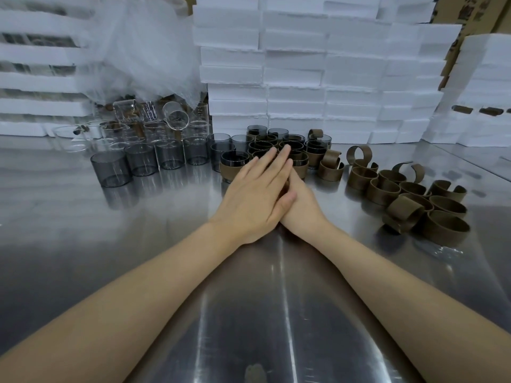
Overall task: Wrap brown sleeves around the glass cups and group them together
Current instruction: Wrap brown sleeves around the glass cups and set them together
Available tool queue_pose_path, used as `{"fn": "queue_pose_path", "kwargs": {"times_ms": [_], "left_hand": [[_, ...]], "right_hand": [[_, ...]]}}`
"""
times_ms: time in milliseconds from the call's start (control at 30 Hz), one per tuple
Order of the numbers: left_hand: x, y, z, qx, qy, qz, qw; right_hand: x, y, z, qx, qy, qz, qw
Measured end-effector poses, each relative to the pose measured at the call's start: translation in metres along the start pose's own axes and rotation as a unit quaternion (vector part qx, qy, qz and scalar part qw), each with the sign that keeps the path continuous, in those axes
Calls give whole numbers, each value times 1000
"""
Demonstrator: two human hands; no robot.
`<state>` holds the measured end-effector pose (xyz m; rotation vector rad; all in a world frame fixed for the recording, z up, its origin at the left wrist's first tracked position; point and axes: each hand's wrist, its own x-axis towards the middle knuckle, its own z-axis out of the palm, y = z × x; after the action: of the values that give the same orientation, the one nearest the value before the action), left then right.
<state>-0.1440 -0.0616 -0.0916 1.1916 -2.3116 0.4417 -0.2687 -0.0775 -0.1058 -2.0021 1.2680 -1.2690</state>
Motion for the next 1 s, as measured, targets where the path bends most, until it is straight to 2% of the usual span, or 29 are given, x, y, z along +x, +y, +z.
{"fn": "queue_pose_path", "kwargs": {"times_ms": [133,200,300,367,433,500,567,600,633,733,833,1000], "left_hand": [[0,2,0,-18,35,-65,997],[1,2,1,-53,45,-121,990],[0,-4,3,-172,86,-194,962],[1,-12,1,-273,109,-234,927],[6,-19,0,-390,93,-316,860],[10,-24,-2,-519,37,-410,749],[9,-29,-4,-637,-14,-435,636],[7,-31,-4,-671,-35,-425,606],[7,-32,-4,-692,-50,-412,590],[8,-31,2,-705,-60,-386,592],[10,-28,8,-687,-59,-368,624],[9,-17,12,-653,-73,-320,683]], "right_hand": [[-2,-2,0,40,-3,-7,999],[-4,-3,0,10,-6,-31,999],[-6,-8,-1,-70,-31,-55,996],[-8,-10,0,-76,-39,-61,994],[-9,-11,0,-84,-41,-63,994],[-9,-11,-1,-87,-49,-71,992],[-10,-13,-1,-82,-60,-67,993],[-10,-13,0,-71,-62,-59,994],[-10,-15,0,-53,-63,-47,996],[-11,-16,1,26,-72,-23,997],[-10,-17,2,71,-74,-11,995],[1,-10,0,125,7,73,989]]}}
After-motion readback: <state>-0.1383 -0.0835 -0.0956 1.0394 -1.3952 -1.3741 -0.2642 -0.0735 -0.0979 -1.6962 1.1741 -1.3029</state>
